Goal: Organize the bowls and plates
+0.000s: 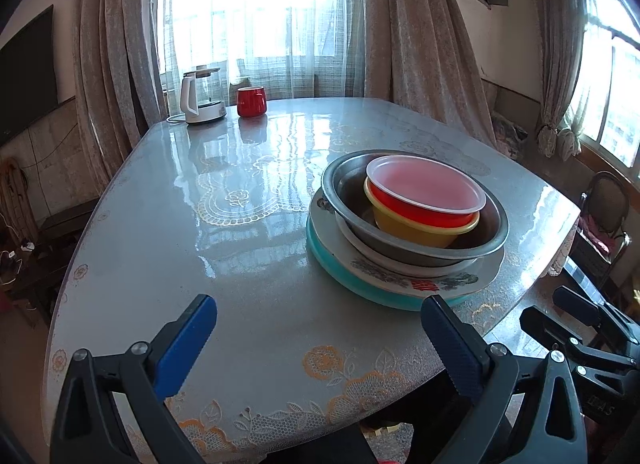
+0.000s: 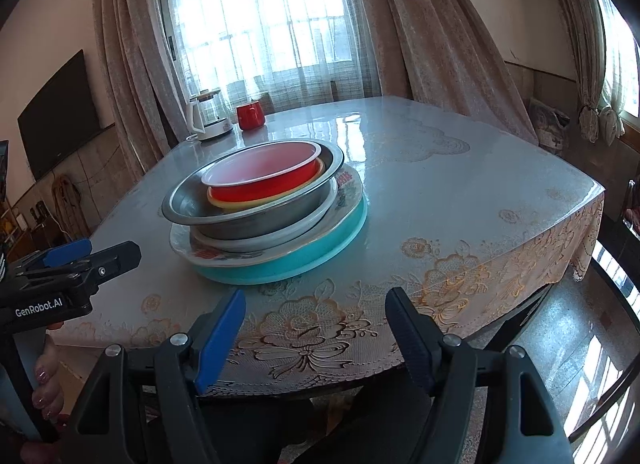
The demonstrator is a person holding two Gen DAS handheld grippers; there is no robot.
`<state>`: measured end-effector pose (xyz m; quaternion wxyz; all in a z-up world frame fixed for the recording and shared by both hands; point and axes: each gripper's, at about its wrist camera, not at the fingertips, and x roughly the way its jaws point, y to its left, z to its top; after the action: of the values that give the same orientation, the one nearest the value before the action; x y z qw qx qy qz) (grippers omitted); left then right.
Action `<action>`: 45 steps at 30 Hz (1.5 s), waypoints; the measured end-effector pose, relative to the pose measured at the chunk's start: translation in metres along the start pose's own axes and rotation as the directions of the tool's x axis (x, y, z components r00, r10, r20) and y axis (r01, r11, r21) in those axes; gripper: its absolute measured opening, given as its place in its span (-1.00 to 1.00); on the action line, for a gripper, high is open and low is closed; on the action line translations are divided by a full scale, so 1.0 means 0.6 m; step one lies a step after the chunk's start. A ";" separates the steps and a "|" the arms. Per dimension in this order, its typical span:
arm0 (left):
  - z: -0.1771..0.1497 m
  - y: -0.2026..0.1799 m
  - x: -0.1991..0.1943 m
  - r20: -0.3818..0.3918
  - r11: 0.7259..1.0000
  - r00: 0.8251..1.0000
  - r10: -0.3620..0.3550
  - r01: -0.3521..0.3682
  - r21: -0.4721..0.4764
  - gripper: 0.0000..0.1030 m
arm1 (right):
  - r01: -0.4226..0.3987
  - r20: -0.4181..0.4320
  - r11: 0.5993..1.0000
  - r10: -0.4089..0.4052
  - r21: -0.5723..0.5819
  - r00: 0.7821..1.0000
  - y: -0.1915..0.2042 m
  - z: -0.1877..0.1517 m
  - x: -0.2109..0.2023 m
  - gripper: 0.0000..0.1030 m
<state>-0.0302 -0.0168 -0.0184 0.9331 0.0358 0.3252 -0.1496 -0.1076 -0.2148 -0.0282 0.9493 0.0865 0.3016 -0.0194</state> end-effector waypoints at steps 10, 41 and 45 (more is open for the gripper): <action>-0.003 0.000 0.005 -0.019 1.000 1.000 -0.008 0.008 -0.002 0.99 | -0.004 -0.009 1.000 0.003 -0.014 1.000 0.008 0.002 0.004 0.43; -0.001 -0.003 0.013 -0.018 1.000 1.000 -0.018 0.018 0.017 0.99 | 0.004 -0.032 1.000 -0.004 0.003 0.999 0.002 0.002 0.009 0.44; -0.001 -0.004 0.013 -0.019 1.000 1.000 -0.017 0.017 0.022 0.99 | 0.003 -0.036 1.000 -0.004 0.000 0.999 0.004 0.001 0.010 0.44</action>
<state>-0.0252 -0.0212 -0.0235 0.9283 0.0446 0.3323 -0.1608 -0.1018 -0.2124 -0.0307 0.9438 0.0861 0.3186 -0.0195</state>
